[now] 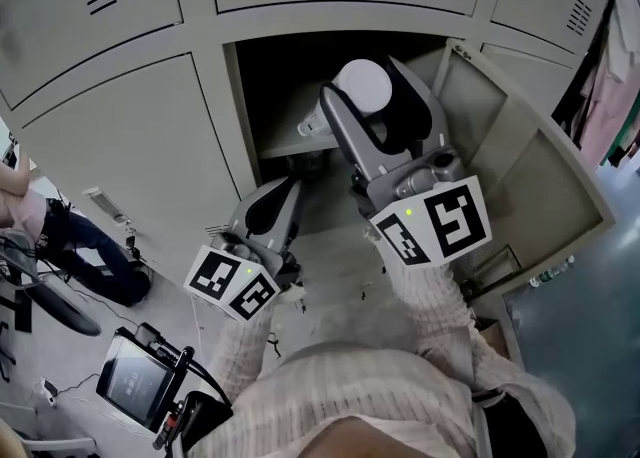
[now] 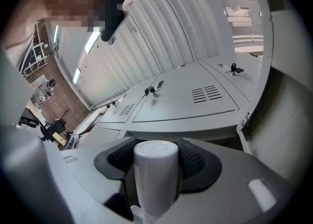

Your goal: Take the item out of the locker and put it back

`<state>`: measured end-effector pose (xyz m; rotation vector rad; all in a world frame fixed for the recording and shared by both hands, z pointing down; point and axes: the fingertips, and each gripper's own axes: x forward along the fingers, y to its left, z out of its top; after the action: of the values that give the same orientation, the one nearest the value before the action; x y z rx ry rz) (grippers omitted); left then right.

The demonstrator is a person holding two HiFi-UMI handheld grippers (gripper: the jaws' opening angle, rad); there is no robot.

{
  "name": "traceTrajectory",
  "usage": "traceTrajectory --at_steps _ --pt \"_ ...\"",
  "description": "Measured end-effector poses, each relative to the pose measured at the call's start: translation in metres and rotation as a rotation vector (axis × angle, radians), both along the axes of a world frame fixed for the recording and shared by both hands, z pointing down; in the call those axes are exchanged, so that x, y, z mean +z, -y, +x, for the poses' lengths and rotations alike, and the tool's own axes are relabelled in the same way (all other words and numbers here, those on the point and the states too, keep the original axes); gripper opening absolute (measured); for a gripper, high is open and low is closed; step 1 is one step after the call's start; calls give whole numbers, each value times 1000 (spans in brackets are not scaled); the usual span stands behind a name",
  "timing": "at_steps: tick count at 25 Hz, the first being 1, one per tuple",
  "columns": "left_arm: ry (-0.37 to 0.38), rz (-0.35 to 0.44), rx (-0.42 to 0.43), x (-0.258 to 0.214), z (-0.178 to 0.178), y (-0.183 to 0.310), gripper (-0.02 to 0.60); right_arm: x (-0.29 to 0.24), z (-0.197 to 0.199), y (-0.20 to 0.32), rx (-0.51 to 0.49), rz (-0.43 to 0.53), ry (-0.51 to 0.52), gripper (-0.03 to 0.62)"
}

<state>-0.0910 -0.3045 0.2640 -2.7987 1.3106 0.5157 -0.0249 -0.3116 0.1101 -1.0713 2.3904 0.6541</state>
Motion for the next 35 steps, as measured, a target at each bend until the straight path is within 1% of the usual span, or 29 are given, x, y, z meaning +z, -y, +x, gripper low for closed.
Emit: traceTrajectory --at_steps 7,11,14,20,25,29,35 --pt "-1 -16 -17 6 -9 2 5 18 2 8 28 -49 -6 268" --pt "-4 -26 -12 9 -9 4 5 32 6 12 57 -91 -17 267" --pt "-7 -34 -6 12 -7 2 5 47 8 20 84 -141 -38 267" --pt "-6 -35 -6 14 -8 2 5 73 0 51 109 -255 -115 267" --pt "-8 -45 -2 19 -8 6 5 92 -13 80 137 -338 -208 267" --pt "-4 -38 14 17 -5 9 5 107 -23 98 160 -428 -301 268" --pt "-1 -36 31 16 -2 16 5 117 -32 112 177 -485 -381 268"
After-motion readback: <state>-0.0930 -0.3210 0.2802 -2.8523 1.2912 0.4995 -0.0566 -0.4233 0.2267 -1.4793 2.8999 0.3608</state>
